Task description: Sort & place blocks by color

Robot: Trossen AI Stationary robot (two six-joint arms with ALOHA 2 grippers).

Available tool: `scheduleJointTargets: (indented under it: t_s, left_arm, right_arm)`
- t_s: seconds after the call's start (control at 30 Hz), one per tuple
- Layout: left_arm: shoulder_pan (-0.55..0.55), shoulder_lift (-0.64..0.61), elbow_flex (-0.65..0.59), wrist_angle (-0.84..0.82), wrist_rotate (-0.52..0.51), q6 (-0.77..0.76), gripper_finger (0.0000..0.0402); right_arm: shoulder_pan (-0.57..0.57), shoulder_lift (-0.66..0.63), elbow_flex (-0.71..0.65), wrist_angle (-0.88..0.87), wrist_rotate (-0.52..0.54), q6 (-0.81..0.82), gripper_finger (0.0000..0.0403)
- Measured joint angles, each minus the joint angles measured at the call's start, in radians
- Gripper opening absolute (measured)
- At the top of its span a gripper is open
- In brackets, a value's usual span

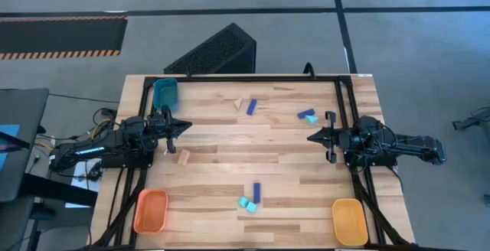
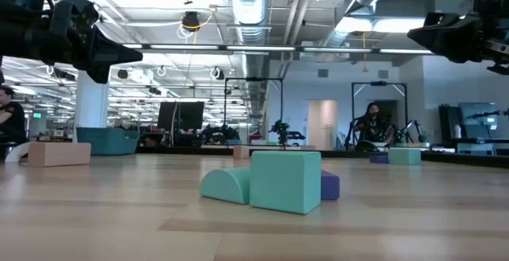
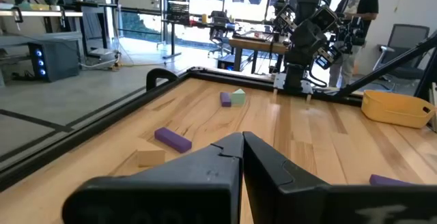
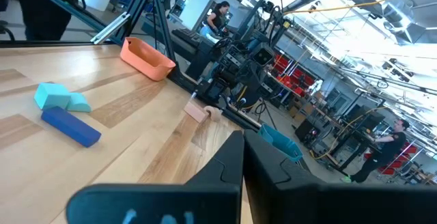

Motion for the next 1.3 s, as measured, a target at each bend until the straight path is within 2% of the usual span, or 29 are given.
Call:
scheduleJointTargets:
  t_s: [0.63, 0.8, 0.93, 1.07, 1.17, 1.3]
  left_arm:
    - [0.000, 0.000, 0.000, 0.000, 0.000, 0.001, 0.0000]
    - [0.000, 0.000, 0.000, 0.003, -0.001, 0.145, 0.0000]
    - [0.001, 0.000, 0.000, 0.109, -0.081, 0.259, 0.0000]
    - [0.001, 0.000, 0.002, 0.279, -0.108, 0.147, 0.0000]
    - [0.001, 0.000, 0.014, 0.296, -0.110, -0.046, 0.0000]
    - [0.001, -0.004, 0.027, 0.353, -0.147, -0.214, 0.0000]
  right_arm:
    - [0.000, 0.000, 0.000, 0.000, 0.000, 0.000, 0.0026]
    - [0.000, 0.000, 0.000, 0.000, 0.000, 0.000, 0.0026]
    - [0.000, 0.000, 0.000, 0.000, 0.000, 0.000, 0.0026]
    - [0.000, 0.000, 0.000, 0.000, 0.000, 0.000, 0.0026]
    - [0.000, 0.000, 0.000, 0.000, 0.000, 0.000, 0.0026]
    - [0.000, 0.000, 0.000, 0.000, 0.000, 0.000, 0.0026]
